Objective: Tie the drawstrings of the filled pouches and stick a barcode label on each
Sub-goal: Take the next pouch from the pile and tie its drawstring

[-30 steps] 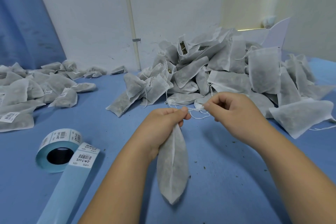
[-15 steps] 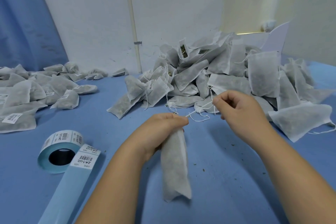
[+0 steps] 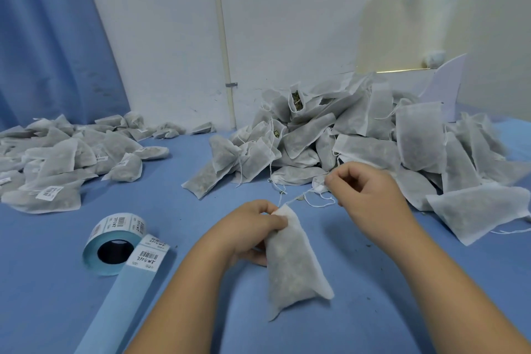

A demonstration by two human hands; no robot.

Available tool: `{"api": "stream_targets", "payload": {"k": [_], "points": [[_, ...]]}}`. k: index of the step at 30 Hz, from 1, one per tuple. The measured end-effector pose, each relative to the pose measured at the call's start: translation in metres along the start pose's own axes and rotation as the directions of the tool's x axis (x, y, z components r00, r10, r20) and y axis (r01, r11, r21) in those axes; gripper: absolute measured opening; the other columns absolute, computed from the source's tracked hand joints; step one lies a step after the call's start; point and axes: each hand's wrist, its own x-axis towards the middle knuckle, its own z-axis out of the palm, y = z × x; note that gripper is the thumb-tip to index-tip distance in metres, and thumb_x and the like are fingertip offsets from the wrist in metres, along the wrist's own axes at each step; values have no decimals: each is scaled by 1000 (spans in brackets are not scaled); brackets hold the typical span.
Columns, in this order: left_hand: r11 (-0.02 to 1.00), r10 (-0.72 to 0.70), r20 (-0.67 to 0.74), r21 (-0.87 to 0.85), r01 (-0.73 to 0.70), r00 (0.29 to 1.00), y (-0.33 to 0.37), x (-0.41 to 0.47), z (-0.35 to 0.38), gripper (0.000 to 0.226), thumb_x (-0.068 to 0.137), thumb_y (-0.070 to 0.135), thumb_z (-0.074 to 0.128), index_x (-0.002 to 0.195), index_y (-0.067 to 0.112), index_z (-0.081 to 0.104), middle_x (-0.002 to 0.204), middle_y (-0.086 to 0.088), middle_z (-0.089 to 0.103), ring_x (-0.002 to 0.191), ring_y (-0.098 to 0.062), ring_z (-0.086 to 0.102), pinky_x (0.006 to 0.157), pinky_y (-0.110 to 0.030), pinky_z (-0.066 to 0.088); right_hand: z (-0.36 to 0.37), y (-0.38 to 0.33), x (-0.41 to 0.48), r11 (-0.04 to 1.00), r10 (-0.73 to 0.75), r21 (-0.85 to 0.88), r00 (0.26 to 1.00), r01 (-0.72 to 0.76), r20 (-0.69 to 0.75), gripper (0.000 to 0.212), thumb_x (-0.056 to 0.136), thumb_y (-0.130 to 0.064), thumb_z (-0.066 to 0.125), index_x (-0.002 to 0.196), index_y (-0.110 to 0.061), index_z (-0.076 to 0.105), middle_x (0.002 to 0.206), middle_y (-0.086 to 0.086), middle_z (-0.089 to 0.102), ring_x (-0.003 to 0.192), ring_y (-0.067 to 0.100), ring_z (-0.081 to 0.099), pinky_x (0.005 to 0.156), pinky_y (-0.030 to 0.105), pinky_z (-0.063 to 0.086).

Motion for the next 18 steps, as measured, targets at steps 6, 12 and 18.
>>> {"api": "stream_targets", "payload": {"k": [6,12,18], "points": [[996,-9,-28,-86,6,1000,9,-7,-2,30,96,38,57,99,8,58,84,-10,67,59,-21,69,53,-34,57,17,-9,-15,978,-202,-14,959,209,199,25,81,-7,72,63,-23,63,65,-13,57,58,3,49,58,10,37],[997,-20,-42,-74,17,999,10,-20,-23,31,100,35,52,98,4,58,83,-16,69,62,-30,71,58,-40,61,33,-7,-27,938,-241,-144,890,316,386,17,76,-12,73,65,-22,65,68,-10,60,64,8,55,61,12,39],[989,-9,-76,-145,-3,997,6,-36,-43,20,97,28,58,95,9,60,77,-9,68,62,-26,70,57,-40,60,44,-13,-39,913,-316,-112,853,393,417,9,73,-18,68,66,-22,65,70,-13,58,66,9,55,60,12,39]]}}
